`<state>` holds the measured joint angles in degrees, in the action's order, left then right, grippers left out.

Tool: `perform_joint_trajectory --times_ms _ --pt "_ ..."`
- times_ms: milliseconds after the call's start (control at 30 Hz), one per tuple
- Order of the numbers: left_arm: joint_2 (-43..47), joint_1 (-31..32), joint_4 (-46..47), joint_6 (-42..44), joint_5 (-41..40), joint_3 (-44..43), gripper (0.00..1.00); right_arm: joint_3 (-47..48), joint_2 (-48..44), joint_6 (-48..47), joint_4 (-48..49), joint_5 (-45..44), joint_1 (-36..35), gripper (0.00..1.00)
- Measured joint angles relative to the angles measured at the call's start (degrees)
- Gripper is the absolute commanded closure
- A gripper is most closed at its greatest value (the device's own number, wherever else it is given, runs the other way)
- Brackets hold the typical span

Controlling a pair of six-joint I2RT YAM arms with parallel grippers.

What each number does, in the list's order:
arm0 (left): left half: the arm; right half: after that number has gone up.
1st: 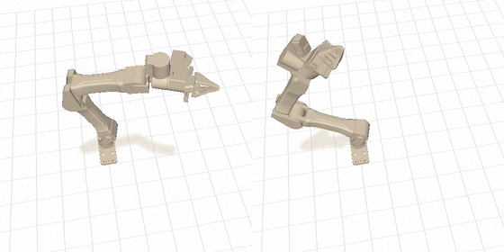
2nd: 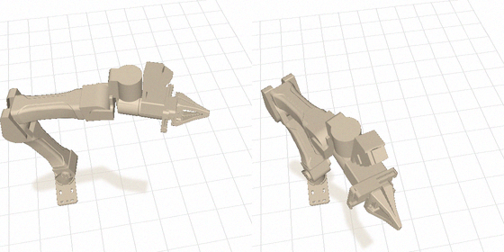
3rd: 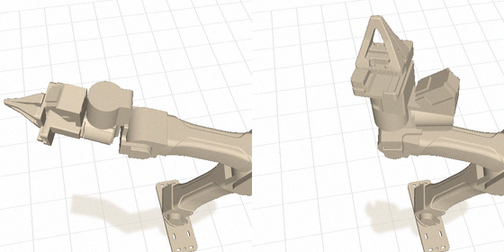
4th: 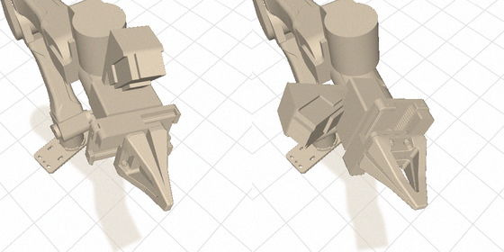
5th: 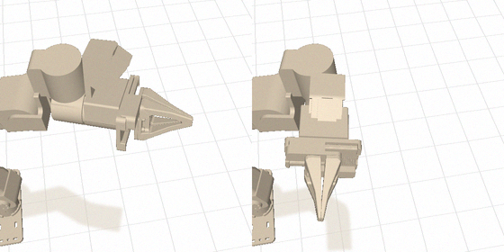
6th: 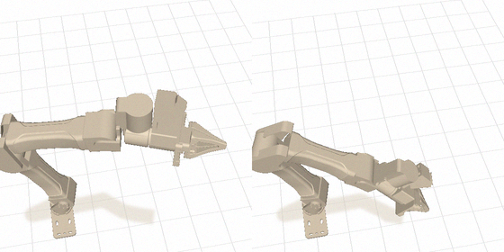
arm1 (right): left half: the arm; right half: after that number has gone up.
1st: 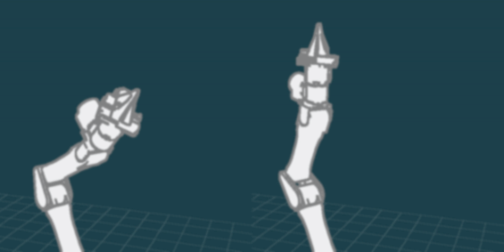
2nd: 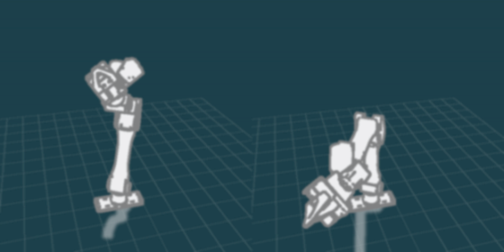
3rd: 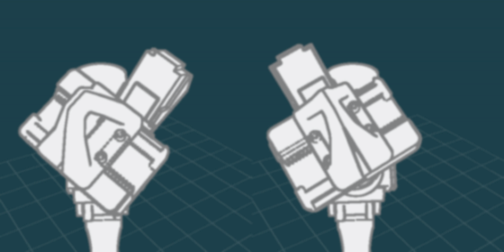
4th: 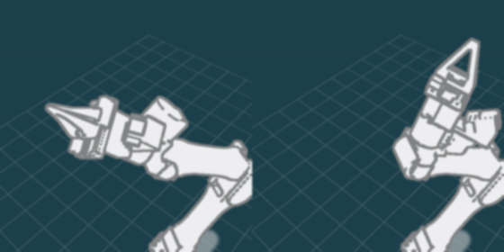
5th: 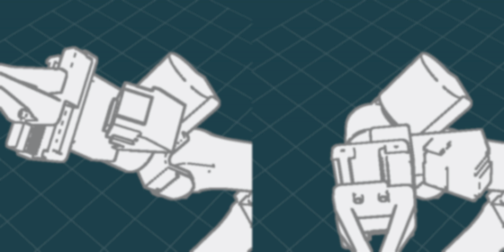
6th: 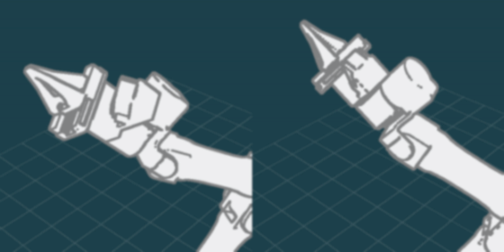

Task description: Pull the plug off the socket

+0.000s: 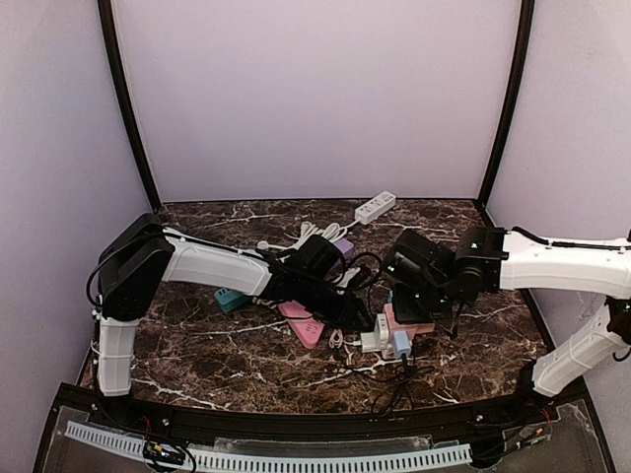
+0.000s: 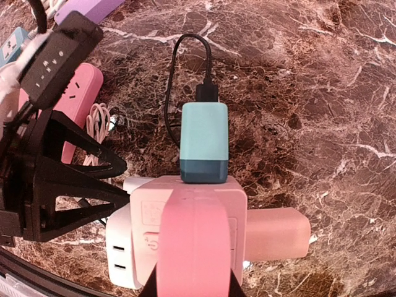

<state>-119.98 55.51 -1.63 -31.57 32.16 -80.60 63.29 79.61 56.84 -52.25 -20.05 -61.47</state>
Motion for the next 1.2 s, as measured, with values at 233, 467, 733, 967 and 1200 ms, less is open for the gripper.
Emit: perform_joint_trajectory --times_ms 233,467,733,967,1200 --pt "-0.35 0.17 -2.05 1.60 0.00 -0.02 0.50 1.60 1.86 -0.66 -0.52 -1.40 -0.66 1.00" --pt "3.23 -1.11 -3.32 2.91 -1.62 0.48 0.37 2.38 2.71 -1.88 -0.07 -2.32 -2.03 1.00" --pt "15.82 -2.36 2.40 2.32 -5.33 5.70 0.31 1.86 2.43 -4.59 5.92 0.85 -2.36 1.00" --pt "14.78 -2.32 5.20 0.85 -4.11 5.70 0.32 1.84 1.77 -5.86 10.97 1.20 -2.47 1.00" --pt "10.54 -2.29 4.61 0.02 -3.02 5.70 0.33 1.81 1.81 -6.03 11.67 0.90 -2.49 1.00"
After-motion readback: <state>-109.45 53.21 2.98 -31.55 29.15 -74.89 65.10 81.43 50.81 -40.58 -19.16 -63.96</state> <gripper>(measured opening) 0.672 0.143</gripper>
